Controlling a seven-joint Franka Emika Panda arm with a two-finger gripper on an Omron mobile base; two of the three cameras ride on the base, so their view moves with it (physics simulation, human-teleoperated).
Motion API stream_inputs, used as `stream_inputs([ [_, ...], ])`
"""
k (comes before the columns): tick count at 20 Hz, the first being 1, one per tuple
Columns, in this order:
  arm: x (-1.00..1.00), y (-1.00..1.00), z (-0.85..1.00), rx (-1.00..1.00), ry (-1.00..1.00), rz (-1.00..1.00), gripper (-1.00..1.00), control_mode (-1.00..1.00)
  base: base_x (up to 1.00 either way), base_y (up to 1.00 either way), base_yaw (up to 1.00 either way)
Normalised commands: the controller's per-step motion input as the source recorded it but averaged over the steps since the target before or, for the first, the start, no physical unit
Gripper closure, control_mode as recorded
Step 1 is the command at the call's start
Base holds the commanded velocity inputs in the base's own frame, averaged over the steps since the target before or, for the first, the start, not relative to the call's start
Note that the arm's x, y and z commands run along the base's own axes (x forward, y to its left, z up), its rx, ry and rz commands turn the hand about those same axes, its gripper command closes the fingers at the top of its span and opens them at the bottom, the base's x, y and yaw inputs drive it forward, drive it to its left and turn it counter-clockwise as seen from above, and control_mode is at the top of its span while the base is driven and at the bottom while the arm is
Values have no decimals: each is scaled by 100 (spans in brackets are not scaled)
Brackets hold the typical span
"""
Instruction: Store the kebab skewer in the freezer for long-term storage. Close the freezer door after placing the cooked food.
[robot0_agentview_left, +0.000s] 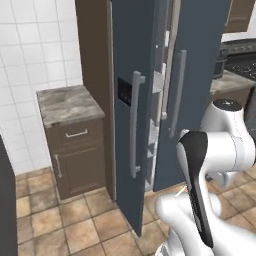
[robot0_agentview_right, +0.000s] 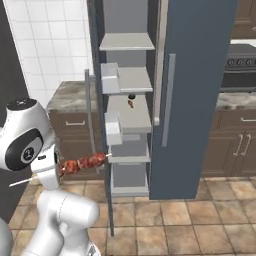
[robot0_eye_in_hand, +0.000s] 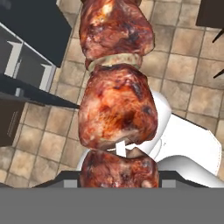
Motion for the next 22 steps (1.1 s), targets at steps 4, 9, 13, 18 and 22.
stream_inputs([
  [4,0,0,0,0,0,0,100,100,34,-63,0],
  [9,0,0,0,0,0,0,100,100,41,-59,1],
  [13,0,0,0,0,0,0,100,100,68,-36,13],
  [18,0,0,0,0,0,0,100,100,66,-46,26],
  [22,0,0,0,0,0,0,100,100,26,-45,35],
])
